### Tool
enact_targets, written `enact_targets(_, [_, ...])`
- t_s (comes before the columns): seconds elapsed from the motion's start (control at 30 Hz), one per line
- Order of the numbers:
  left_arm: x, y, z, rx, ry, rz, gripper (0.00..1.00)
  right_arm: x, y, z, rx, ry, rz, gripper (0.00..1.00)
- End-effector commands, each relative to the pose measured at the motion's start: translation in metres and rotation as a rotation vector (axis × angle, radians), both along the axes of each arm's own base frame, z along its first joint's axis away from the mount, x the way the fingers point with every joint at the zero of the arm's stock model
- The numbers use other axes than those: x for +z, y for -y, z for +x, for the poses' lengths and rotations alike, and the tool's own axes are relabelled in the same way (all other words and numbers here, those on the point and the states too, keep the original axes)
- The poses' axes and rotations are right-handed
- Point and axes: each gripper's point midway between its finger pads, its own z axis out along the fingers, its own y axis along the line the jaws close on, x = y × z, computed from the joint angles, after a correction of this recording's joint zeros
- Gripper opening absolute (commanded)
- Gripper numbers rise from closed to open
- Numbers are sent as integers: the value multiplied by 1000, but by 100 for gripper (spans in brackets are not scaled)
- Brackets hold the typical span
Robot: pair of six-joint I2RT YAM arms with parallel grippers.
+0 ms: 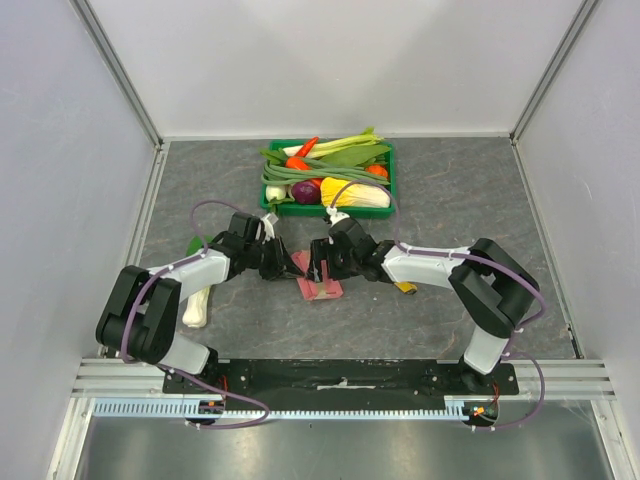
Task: Unpack the express box
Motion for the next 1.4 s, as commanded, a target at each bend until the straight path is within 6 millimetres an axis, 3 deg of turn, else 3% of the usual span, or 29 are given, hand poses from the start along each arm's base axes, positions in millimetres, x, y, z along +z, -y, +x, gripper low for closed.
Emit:
enact_targets(0.0, [11,0,5,13,38,-1,22,1,4,-9,-11,-56,48,72])
enact_targets(0.1, [12,-1,6,3,42,7,2,4,5,-3,-33,-44,69,71])
enact_targets(0.37, [41,-10,6,-42,63,85,2,28,31,9,-135,35,51,89])
enact_targets(0.53, [62,-11,5,-88,81,108,2,35,42,15,-169,63,19,91])
enact_targets(0.7, [70,-16,1,-109,65,143,2,34,50,16,-181,70,-13,91])
enact_targets(0.9, [77,-15,1,-132,47,145,2,29,56,15,-191,61,-54,85])
enact_targets(1.2, [82,-18,-1,-176,-1,181,2,43,67,25,-239,97,-111,67])
enact_targets(1.3, [79,-16,-3,-177,-27,175,2,59,63,28,-227,135,-108,59])
enact_targets(1.37, [77,-17,-4,-173,-38,175,2,74,58,28,-219,176,-98,65])
